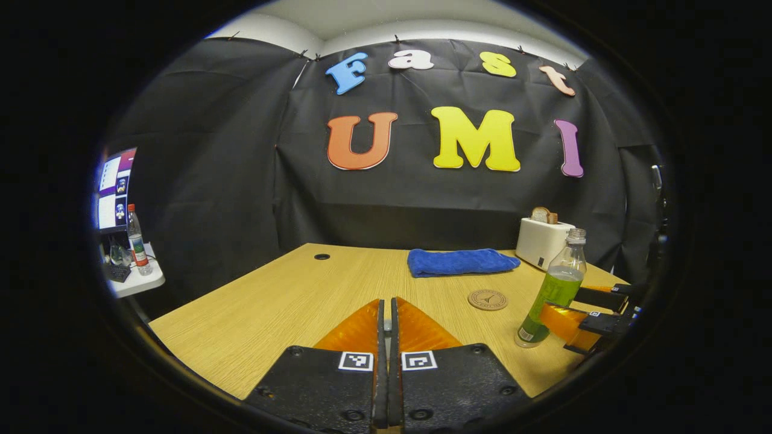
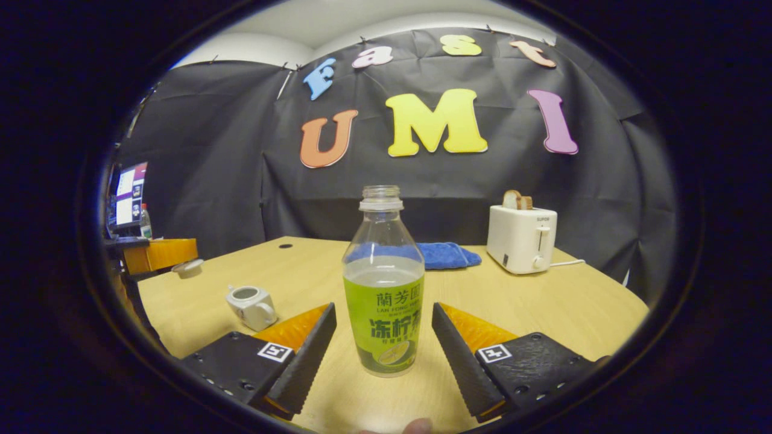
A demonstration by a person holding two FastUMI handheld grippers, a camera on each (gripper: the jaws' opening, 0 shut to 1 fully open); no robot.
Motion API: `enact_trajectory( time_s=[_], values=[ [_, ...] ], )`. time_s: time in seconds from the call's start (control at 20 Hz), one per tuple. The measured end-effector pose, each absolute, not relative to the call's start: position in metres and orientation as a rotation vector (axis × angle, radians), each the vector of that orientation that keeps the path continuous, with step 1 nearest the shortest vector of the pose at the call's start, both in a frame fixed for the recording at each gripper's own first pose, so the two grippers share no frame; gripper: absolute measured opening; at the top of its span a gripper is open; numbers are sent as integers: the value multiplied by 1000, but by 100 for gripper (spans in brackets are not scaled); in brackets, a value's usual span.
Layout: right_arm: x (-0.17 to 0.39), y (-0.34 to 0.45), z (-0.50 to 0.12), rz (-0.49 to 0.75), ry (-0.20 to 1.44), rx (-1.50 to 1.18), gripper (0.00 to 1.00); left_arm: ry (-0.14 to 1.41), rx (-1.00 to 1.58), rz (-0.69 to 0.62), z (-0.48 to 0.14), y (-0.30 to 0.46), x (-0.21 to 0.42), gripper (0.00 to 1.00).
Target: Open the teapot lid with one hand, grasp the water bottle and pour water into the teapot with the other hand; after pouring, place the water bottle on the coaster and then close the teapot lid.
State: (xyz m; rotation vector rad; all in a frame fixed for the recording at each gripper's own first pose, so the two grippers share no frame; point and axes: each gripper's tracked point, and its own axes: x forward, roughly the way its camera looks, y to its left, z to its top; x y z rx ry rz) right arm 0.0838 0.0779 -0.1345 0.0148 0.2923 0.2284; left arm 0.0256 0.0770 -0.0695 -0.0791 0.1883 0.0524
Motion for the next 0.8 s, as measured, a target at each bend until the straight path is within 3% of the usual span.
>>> enact_trajectory(
  time_s=[0.25,0.5,0.8],
  values=[
    [92,79,-137,195,297,11,95,183,-70,49,-68,84,24,3],
    [93,83,-136,189,300,-13,77,182,-70,49,-68,90,23,3],
    [101,87,-114,211,275,-184,72,177,-71,48,-65,99,19,3]
  ],
)
